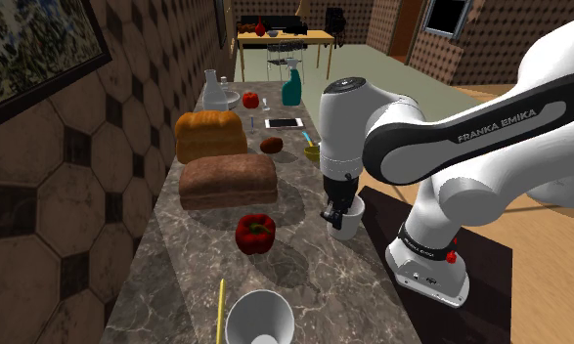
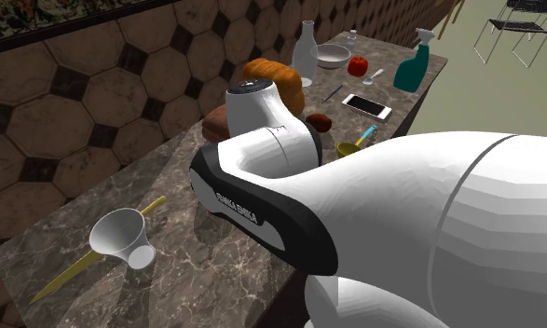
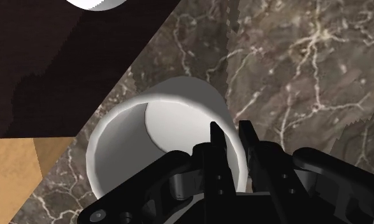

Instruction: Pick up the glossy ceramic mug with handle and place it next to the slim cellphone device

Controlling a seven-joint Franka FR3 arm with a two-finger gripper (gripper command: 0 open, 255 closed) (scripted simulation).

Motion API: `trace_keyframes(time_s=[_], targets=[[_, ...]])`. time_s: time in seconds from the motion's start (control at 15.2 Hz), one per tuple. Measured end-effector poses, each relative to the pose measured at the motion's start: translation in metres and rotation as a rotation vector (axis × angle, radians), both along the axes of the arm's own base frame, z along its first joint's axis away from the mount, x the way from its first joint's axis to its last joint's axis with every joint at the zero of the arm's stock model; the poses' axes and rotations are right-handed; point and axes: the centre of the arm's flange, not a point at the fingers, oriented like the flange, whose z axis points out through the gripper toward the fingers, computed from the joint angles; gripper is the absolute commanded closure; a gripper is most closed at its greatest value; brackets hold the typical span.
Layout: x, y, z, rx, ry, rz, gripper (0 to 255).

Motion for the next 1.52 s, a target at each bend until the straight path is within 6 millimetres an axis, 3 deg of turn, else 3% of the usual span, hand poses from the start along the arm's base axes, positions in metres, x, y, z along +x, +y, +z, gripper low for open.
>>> trace_keyframes(time_s=[1.52], targets=[[-0.001,0.0,0.117,0.0,0.0,0.0,255]])
